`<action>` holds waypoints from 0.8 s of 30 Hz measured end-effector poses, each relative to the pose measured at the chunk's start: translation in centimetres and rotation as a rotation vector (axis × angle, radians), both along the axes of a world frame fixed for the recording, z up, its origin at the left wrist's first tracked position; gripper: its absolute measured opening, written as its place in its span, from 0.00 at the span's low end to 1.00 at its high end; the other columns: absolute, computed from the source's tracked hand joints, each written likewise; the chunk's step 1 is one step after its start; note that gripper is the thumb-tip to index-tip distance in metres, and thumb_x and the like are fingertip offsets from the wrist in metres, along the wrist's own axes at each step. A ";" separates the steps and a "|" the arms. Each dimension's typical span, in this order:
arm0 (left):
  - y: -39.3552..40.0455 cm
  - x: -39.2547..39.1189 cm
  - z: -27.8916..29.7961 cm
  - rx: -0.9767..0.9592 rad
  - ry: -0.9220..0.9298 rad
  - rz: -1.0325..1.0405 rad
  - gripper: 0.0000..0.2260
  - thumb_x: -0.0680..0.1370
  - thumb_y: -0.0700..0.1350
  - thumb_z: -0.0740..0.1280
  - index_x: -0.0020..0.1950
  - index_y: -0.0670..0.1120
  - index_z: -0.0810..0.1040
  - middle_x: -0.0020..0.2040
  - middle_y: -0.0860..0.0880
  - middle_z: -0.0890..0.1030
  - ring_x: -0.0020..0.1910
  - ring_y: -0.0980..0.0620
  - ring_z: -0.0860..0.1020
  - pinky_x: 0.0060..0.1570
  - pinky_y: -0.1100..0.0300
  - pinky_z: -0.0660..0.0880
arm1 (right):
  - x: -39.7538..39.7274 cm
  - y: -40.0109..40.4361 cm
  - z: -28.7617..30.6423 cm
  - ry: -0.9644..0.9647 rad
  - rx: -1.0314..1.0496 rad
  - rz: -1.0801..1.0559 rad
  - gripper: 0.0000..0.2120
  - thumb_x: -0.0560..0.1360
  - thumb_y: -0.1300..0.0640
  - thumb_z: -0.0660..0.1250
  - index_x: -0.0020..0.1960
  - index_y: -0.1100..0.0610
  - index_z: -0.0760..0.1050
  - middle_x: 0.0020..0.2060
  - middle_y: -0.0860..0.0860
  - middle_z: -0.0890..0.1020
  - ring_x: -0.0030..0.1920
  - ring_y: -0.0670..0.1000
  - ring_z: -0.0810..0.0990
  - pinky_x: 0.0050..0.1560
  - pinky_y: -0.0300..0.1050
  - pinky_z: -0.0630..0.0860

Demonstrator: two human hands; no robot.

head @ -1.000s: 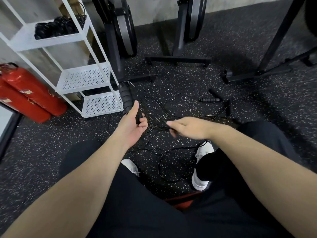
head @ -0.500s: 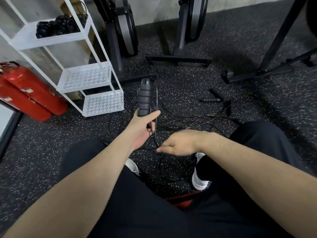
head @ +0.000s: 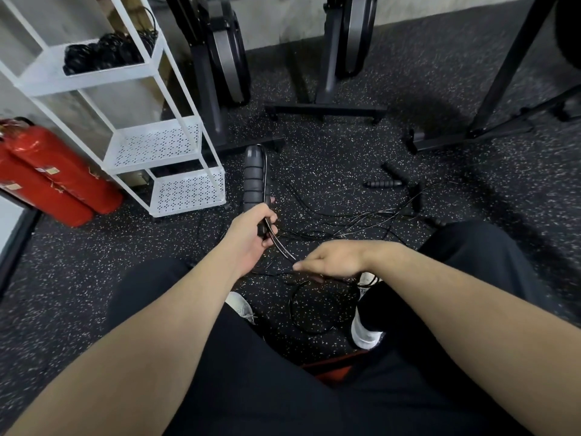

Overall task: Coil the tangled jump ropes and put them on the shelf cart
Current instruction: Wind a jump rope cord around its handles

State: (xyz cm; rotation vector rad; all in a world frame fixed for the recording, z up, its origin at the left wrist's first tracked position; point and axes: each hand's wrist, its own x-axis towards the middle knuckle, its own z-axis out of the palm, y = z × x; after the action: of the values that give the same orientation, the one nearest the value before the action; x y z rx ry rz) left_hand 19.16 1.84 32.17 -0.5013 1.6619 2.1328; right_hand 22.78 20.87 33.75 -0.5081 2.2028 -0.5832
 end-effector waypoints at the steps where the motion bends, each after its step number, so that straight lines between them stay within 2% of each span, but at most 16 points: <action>1: -0.1 0.0 0.1 -0.008 0.004 -0.005 0.07 0.75 0.39 0.66 0.51 0.48 0.76 0.36 0.52 0.74 0.32 0.55 0.70 0.30 0.61 0.59 | -0.2 0.5 -0.1 -0.005 -0.010 -0.013 0.26 0.83 0.36 0.52 0.42 0.53 0.77 0.33 0.45 0.74 0.37 0.43 0.73 0.47 0.44 0.68; 3: -0.2 0.1 0.4 -0.046 0.014 -0.049 0.09 0.70 0.41 0.67 0.49 0.47 0.77 0.35 0.52 0.75 0.34 0.53 0.70 0.33 0.60 0.59 | -0.4 1.8 -0.2 -0.039 -0.028 -0.052 0.25 0.82 0.34 0.54 0.43 0.50 0.79 0.35 0.43 0.75 0.40 0.41 0.74 0.50 0.44 0.68; 6: -0.4 0.3 0.7 -0.094 0.052 -0.192 0.06 0.74 0.43 0.65 0.50 0.47 0.77 0.35 0.53 0.77 0.36 0.53 0.70 0.37 0.59 0.62 | -0.9 3.7 0.1 -0.088 -0.060 -0.139 0.20 0.81 0.34 0.57 0.48 0.45 0.82 0.45 0.41 0.78 0.47 0.41 0.75 0.51 0.43 0.67; 8: -0.7 0.4 0.9 -0.132 0.069 -0.290 0.13 0.70 0.47 0.67 0.53 0.46 0.78 0.36 0.53 0.77 0.36 0.54 0.70 0.39 0.58 0.63 | -1.3 4.6 0.3 -0.095 -0.090 -0.185 0.17 0.82 0.37 0.57 0.50 0.44 0.81 0.44 0.39 0.78 0.46 0.40 0.76 0.51 0.43 0.68; 11: -0.9 0.6 0.9 -0.174 0.111 -0.371 0.23 0.63 0.50 0.72 0.56 0.45 0.80 0.39 0.52 0.78 0.37 0.53 0.70 0.44 0.55 0.64 | -2.0 5.4 0.1 -0.064 -0.083 -0.223 0.14 0.83 0.39 0.59 0.53 0.44 0.81 0.54 0.40 0.81 0.56 0.44 0.78 0.58 0.46 0.70; 12: -0.8 0.8 1.0 -0.172 0.121 -0.381 0.22 0.63 0.49 0.72 0.56 0.45 0.81 0.40 0.52 0.78 0.38 0.53 0.70 0.44 0.55 0.65 | -2.1 5.5 -0.1 -0.037 -0.077 -0.247 0.14 0.82 0.39 0.60 0.52 0.44 0.81 0.51 0.41 0.83 0.54 0.43 0.80 0.54 0.44 0.70; 13: -0.6 0.9 1.0 -0.179 0.124 -0.394 0.21 0.63 0.47 0.72 0.56 0.45 0.81 0.41 0.51 0.79 0.39 0.53 0.70 0.42 0.56 0.66 | -2.2 5.6 -0.5 -0.009 -0.083 -0.288 0.13 0.82 0.40 0.60 0.51 0.44 0.81 0.44 0.41 0.83 0.45 0.41 0.81 0.46 0.41 0.70; 14: -0.4 1.2 1.1 -0.214 0.123 -0.419 0.21 0.64 0.45 0.71 0.57 0.45 0.81 0.43 0.51 0.79 0.40 0.53 0.70 0.42 0.58 0.68 | -2.3 5.6 -0.7 0.019 -0.077 -0.321 0.13 0.82 0.40 0.61 0.50 0.45 0.81 0.35 0.41 0.80 0.34 0.40 0.78 0.39 0.40 0.67; 15: -0.3 1.3 1.2 -0.288 0.124 -0.457 0.20 0.66 0.44 0.70 0.58 0.45 0.81 0.45 0.50 0.79 0.42 0.52 0.71 0.43 0.59 0.69 | -2.4 5.6 -0.8 0.038 -0.070 -0.339 0.13 0.82 0.39 0.62 0.50 0.44 0.81 0.31 0.44 0.77 0.28 0.44 0.74 0.35 0.41 0.66; 16: -0.3 1.4 1.2 -0.392 0.136 -0.518 0.19 0.68 0.46 0.70 0.58 0.46 0.81 0.47 0.49 0.79 0.44 0.51 0.72 0.46 0.58 0.69 | -2.4 5.6 -0.9 0.052 -0.048 -0.339 0.13 0.81 0.38 0.62 0.50 0.44 0.81 0.32 0.50 0.77 0.29 0.48 0.74 0.35 0.41 0.68; 18: -0.4 1.6 1.3 -0.582 0.175 -0.647 0.09 0.73 0.47 0.69 0.53 0.50 0.79 0.46 0.48 0.79 0.45 0.50 0.74 0.50 0.55 0.69 | -2.4 5.7 -1.0 0.051 0.004 -0.337 0.14 0.78 0.35 0.65 0.48 0.43 0.81 0.44 0.57 0.83 0.43 0.55 0.82 0.47 0.45 0.75; 20: -0.6 1.7 1.2 -0.670 0.213 -0.735 0.04 0.77 0.44 0.67 0.48 0.53 0.75 0.39 0.51 0.79 0.40 0.53 0.75 0.46 0.57 0.71 | -2.4 5.7 -0.8 0.021 0.034 -0.358 0.15 0.77 0.35 0.67 0.46 0.46 0.82 0.53 0.54 0.84 0.54 0.56 0.81 0.58 0.49 0.75; 23: -0.6 1.9 1.2 -0.733 0.270 -0.811 0.07 0.78 0.41 0.66 0.49 0.52 0.72 0.30 0.57 0.74 0.29 0.57 0.71 0.32 0.63 0.68 | -2.5 5.5 -0.7 -0.024 -0.006 -0.397 0.14 0.77 0.37 0.69 0.49 0.47 0.83 0.56 0.56 0.83 0.56 0.58 0.81 0.63 0.54 0.74; 24: -0.7 2.0 1.1 -0.765 0.296 -0.840 0.07 0.77 0.41 0.67 0.50 0.51 0.72 0.31 0.57 0.73 0.29 0.56 0.70 0.31 0.62 0.67 | -2.5 5.5 -0.8 -0.038 -0.047 -0.423 0.12 0.78 0.40 0.69 0.50 0.48 0.83 0.52 0.57 0.83 0.52 0.56 0.80 0.60 0.53 0.76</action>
State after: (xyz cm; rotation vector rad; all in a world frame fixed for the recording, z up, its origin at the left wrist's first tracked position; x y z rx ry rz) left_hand 21.14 1.15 33.29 0.3213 2.2807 0.9677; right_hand 20.27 26.42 32.98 -0.0474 2.2759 -0.8581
